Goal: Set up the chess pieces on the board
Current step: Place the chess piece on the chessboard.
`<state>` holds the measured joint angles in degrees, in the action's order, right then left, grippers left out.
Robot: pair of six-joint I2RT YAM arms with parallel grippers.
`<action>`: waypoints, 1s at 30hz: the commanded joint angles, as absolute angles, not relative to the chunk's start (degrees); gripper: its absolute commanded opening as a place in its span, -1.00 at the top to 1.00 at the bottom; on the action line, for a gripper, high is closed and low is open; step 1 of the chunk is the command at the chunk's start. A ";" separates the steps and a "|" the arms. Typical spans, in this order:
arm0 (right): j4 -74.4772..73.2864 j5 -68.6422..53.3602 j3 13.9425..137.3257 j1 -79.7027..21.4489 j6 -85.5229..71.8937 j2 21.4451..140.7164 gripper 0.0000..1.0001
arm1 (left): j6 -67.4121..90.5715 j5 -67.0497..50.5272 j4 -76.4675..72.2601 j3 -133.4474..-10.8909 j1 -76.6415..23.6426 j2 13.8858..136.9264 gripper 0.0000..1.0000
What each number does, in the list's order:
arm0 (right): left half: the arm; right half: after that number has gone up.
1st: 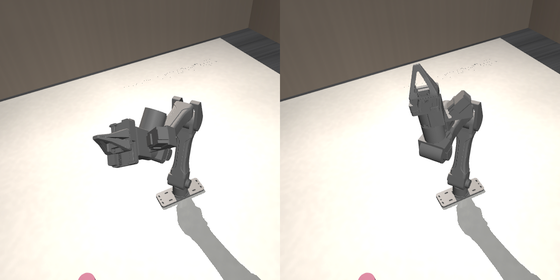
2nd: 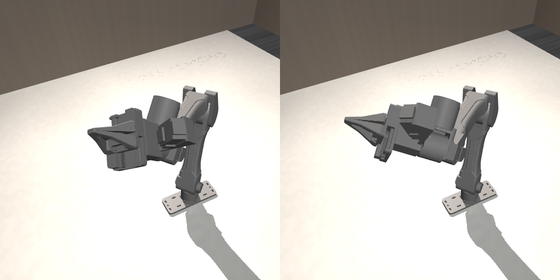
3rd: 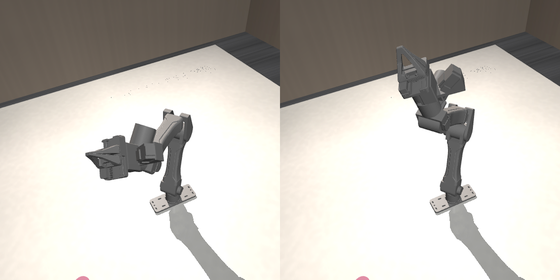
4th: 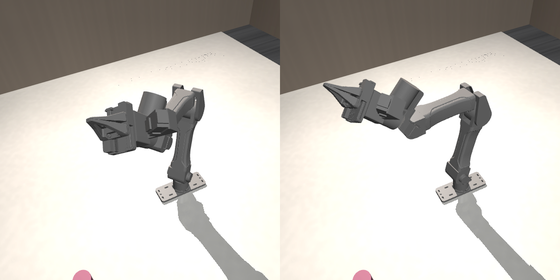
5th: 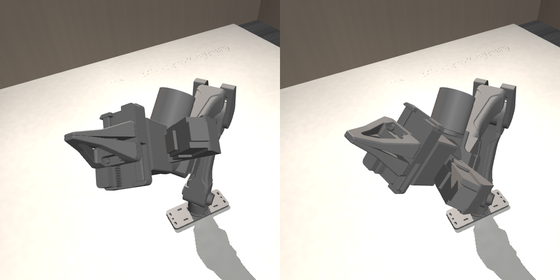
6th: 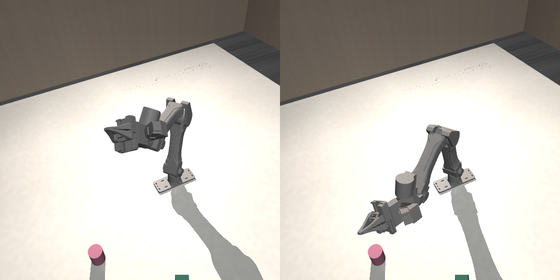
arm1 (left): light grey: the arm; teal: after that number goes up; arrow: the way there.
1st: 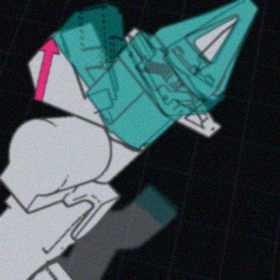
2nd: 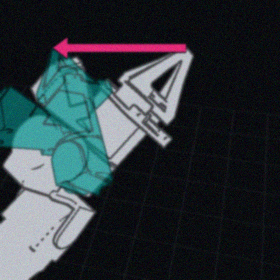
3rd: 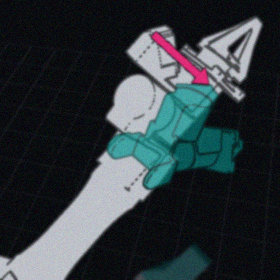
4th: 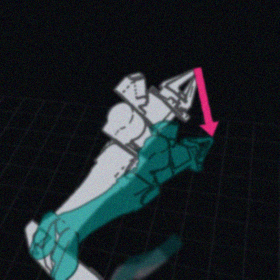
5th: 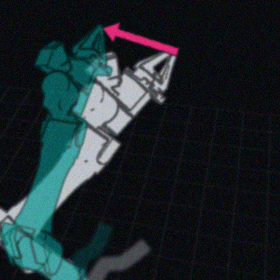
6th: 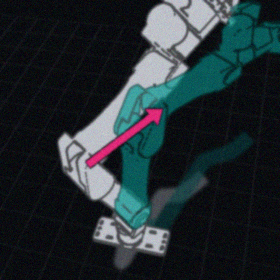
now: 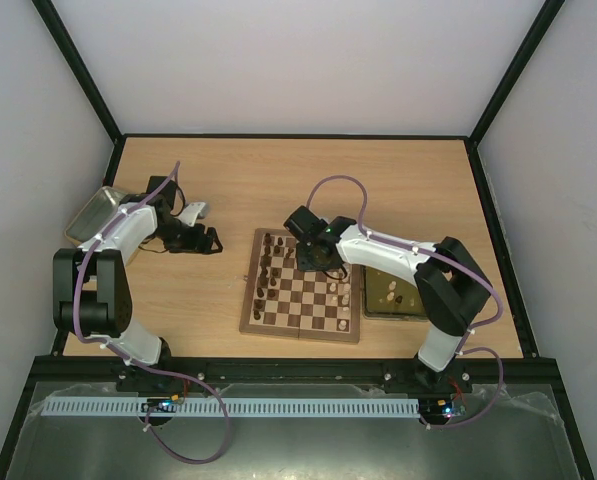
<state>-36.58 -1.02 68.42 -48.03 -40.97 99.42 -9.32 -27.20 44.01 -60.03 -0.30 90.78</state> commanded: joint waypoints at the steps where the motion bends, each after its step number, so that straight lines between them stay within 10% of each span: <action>1: -35.49 0.79 66.78 -48.60 -41.96 97.90 0.87 | -8.79 -26.93 44.13 -59.29 0.00 89.54 -0.68; 30: -34.62 -1.59 63.90 -49.95 -43.60 95.57 0.57 | -8.79 -26.88 44.12 -59.24 -0.10 89.47 -0.68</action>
<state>-34.81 -1.61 64.64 -49.54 -42.98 97.14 -8.93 -26.94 43.99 -59.92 -0.30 90.74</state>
